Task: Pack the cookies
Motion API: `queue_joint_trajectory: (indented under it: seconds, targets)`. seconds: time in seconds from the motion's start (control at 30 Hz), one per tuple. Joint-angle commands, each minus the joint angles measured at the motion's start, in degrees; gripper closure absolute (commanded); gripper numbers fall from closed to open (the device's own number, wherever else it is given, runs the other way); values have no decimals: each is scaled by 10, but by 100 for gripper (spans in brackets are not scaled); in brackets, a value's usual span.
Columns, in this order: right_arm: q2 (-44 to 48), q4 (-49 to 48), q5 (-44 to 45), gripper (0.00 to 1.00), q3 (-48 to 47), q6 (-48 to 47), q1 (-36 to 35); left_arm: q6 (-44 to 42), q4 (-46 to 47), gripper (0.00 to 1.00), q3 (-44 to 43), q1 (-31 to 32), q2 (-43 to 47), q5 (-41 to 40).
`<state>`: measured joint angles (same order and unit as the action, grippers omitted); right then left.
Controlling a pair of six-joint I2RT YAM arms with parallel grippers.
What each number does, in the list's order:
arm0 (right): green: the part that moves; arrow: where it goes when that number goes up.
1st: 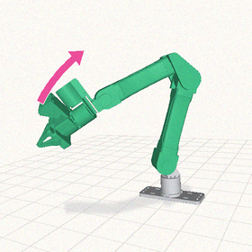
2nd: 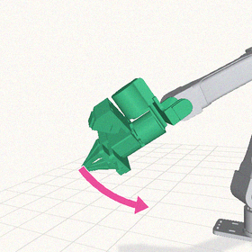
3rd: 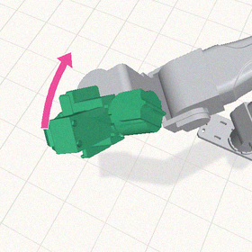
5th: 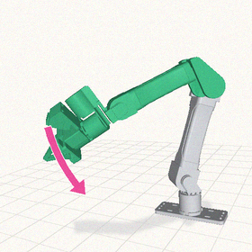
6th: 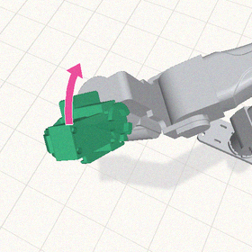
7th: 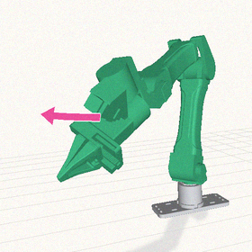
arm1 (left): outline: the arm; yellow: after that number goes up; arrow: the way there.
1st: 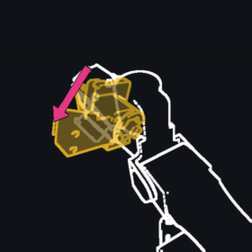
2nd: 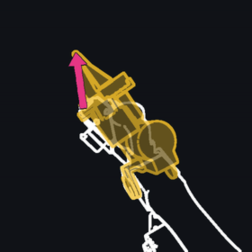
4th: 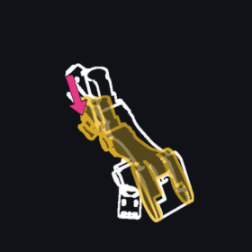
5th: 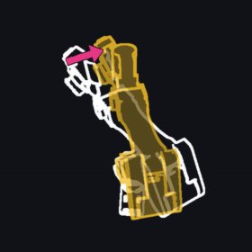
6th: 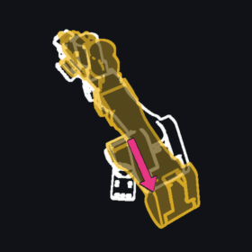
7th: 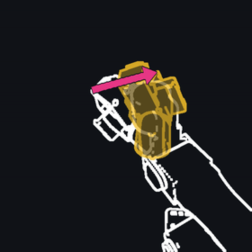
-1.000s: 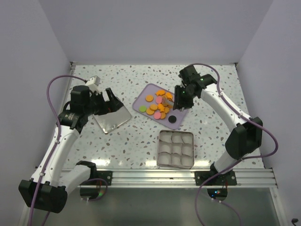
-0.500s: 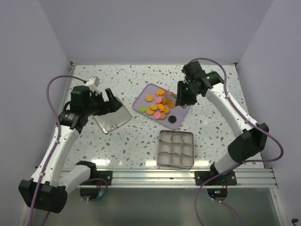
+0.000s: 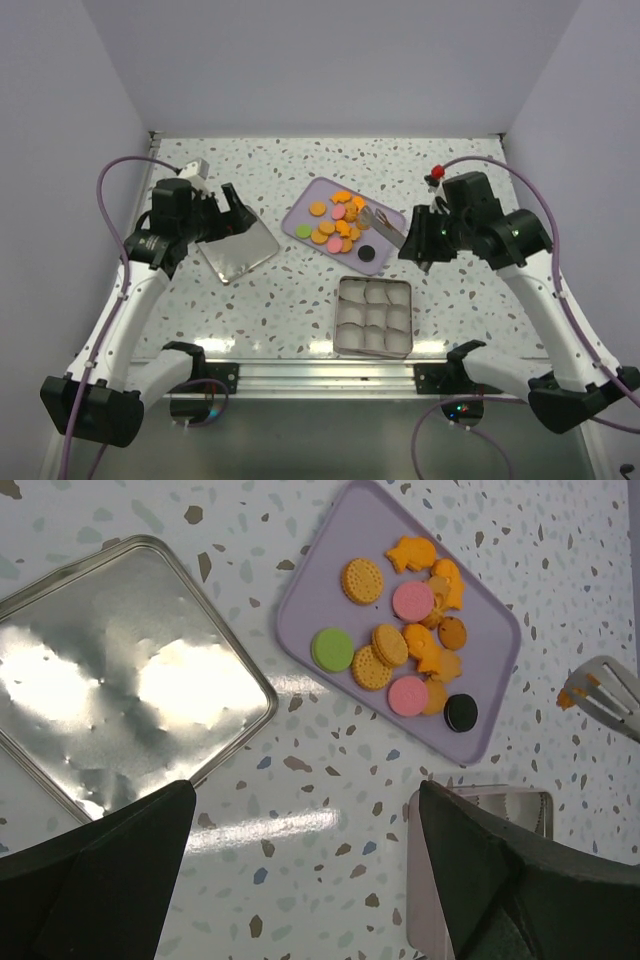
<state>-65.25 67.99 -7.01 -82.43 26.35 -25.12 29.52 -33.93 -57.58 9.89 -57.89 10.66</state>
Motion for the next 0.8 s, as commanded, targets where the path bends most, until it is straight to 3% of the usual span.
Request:
queue_joint_trajectory:
  seconds: [0.0, 0.37, 0.77]
  targets:
    - [41, 27, -64, 67, 44, -5, -3, 4, 20, 0, -14, 4, -10, 17]
    - [95, 50, -166, 66, 114, -41, -8, 4, 50, 0, 9, 4, -4, 67]
    - [86, 73, -150, 65, 148, -80, -9, 5, 51, 0, 11, 4, -1, 60]
